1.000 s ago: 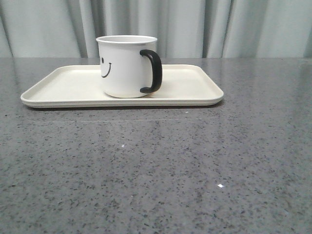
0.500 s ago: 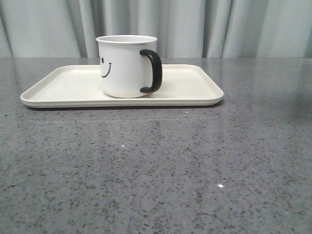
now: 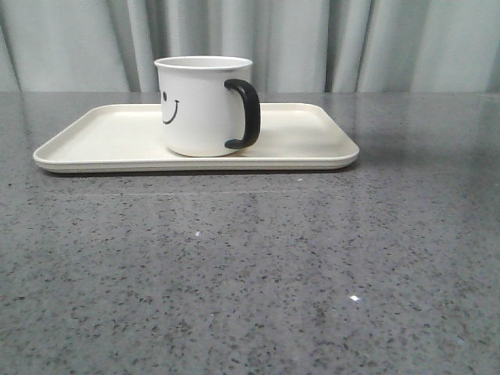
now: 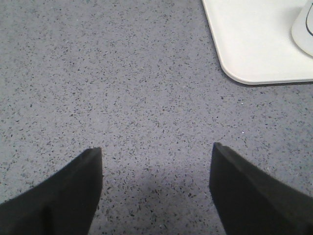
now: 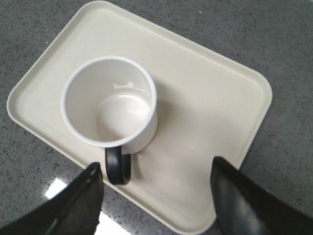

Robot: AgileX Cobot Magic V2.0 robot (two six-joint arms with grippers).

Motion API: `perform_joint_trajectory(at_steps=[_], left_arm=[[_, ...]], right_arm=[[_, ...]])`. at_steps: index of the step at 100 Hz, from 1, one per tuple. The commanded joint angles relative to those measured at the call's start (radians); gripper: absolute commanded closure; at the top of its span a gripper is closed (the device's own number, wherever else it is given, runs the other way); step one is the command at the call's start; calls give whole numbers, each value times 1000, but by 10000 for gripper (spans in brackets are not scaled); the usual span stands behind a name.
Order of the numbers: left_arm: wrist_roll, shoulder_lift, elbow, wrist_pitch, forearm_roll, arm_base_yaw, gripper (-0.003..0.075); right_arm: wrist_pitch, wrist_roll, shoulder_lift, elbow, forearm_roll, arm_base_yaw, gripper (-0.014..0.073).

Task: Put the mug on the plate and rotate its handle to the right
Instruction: 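Move the right gripper above the mug on the tray, then lower the right gripper into the mug rim and grip it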

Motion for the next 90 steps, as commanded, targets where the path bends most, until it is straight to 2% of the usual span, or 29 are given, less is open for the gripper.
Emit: perform_joint_trajectory(at_steps=[1,34,73,90], left_arm=[[-10,6,-28,-68,-5,3,258],[-10,6,-28,-68,-5,3,258],[-10,6,-28,-68,-5,3,258],[-10,6,-28,-68,-5,3,258]], right_arm=[[-56,21,12,-83,-8,10,117],[-1,58,198,-242,-10,34,117],[-1,67,310,-258,-10,37,118],[-6,67,329,-258,-10,37,217]])
